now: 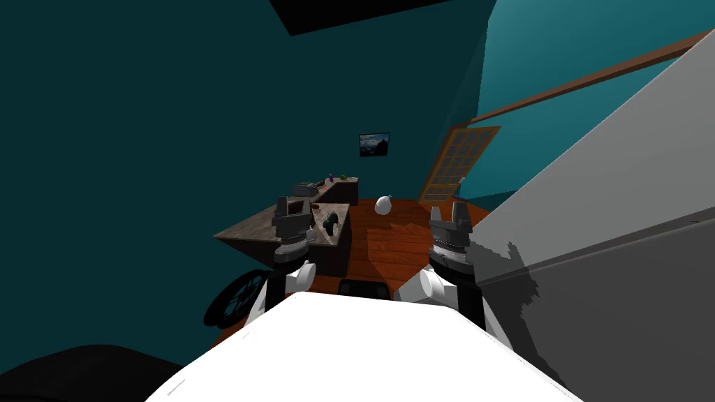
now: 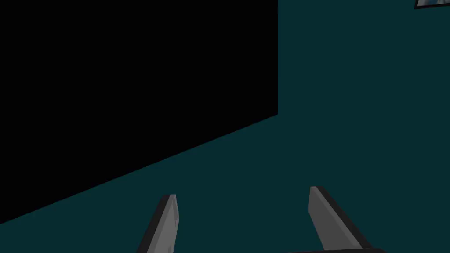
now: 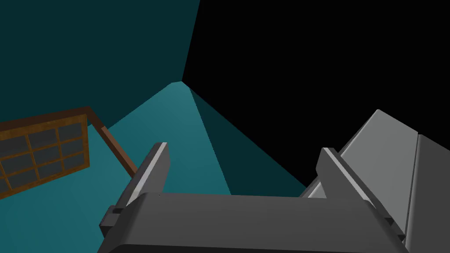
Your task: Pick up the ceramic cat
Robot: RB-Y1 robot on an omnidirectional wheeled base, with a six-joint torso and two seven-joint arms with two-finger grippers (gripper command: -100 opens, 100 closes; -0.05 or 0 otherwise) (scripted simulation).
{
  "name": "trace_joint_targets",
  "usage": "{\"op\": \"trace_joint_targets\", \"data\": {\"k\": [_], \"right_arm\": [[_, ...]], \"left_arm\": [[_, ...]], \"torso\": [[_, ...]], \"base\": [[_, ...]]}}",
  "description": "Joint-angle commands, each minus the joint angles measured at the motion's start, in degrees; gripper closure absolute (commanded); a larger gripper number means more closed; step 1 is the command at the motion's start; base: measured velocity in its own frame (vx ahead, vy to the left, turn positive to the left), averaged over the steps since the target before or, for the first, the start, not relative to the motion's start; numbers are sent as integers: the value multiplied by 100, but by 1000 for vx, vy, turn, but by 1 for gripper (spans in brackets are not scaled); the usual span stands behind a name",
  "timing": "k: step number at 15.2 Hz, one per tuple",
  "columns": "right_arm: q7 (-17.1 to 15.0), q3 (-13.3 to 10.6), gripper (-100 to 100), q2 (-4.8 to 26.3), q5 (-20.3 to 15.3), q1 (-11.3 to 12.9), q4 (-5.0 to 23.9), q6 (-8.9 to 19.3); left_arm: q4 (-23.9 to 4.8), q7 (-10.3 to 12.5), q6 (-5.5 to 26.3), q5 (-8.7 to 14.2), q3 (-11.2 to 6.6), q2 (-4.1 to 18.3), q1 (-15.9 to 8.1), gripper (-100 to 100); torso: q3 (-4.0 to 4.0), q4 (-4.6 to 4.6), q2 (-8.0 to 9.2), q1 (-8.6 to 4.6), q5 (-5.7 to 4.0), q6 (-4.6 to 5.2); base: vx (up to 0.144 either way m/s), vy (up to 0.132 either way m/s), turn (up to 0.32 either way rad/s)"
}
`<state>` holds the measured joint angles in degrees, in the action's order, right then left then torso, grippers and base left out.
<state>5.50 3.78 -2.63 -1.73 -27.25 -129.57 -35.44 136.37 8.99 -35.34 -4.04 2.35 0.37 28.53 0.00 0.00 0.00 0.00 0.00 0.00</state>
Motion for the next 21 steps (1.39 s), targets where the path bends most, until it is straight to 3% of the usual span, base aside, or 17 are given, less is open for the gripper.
{"op": "trace_joint_targets", "data": {"k": [1,7,13,14,17,21], "right_arm": [[0,0,0,0,0,0,0,0],[0,0,0,0,0,0,0,0],[0,0,0,0,0,0,0,0],[0,0,0,0,0,0,0,0],[0,0,0,0,0,0,0,0],[0,0,0,0,0,0,0,0]], "left_arm": [[-38,-27,2,-18,-4,200,-9,-100],[-352,-252,22,-174,-41,859,-80,-100],[-1069,-764,70,-539,-126,1453,-237,-100],[-1069,-764,70,-539,-126,1453,-237,-100],[-1503,-1090,106,-778,-183,1667,-334,-100],[-1860,-1325,134,-950,-227,1781,-402,-100]], "torso": [[0,0,0,0,0,0],[-1,-1,-2,3,1,0],[-3,-1,-4,3,1,0],[-3,-1,-5,3,1,0],[-3,-1,-5,3,1,0],[-3,-1,-5,3,1,0]], "base": [[0,0,0],[0,0,0],[6,-1,-8],[7,0,-5],[7,1,-8],[7,4,-6]]}}
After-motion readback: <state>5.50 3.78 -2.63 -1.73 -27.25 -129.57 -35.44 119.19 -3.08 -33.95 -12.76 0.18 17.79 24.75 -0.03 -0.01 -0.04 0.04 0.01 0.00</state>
